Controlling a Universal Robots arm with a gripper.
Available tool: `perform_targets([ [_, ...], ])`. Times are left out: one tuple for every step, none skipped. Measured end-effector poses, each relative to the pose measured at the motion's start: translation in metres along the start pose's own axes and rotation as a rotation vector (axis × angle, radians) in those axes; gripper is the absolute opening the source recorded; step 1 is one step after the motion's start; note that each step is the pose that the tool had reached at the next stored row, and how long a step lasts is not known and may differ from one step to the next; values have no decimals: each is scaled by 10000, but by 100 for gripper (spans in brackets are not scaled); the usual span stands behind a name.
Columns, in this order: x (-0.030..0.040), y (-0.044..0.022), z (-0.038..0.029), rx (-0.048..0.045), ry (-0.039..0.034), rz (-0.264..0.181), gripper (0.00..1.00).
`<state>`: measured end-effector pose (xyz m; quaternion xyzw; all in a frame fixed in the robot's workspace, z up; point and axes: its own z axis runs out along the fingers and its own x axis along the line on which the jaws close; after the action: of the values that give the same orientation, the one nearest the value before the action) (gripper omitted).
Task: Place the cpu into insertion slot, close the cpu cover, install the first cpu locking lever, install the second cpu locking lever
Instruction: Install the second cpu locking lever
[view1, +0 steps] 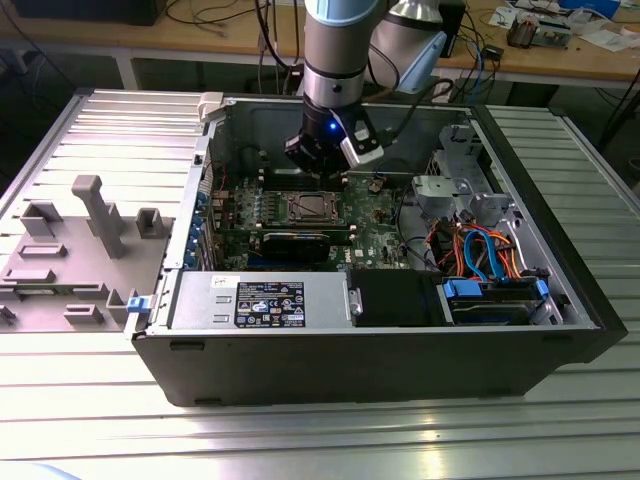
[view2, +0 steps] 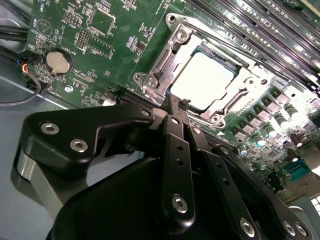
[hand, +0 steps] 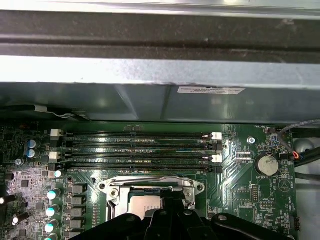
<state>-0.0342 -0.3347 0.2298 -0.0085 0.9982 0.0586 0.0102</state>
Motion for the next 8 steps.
perform_targets([
  [0, 1, -7, 0, 0, 0, 11],
  [0, 1, -14, 1, 0, -1, 11],
  [0, 3, -22, 0, 0, 0, 11],
  [-1, 3, -24, -1, 0, 0, 11],
  [-1, 3, -24, -2, -1, -1, 11],
  [-1, 3, -24, -2, -1, 0, 11],
  [-1, 2, -25, 0, 0, -1, 11],
  [-1, 0, -26, 1, 1, -1, 11],
])
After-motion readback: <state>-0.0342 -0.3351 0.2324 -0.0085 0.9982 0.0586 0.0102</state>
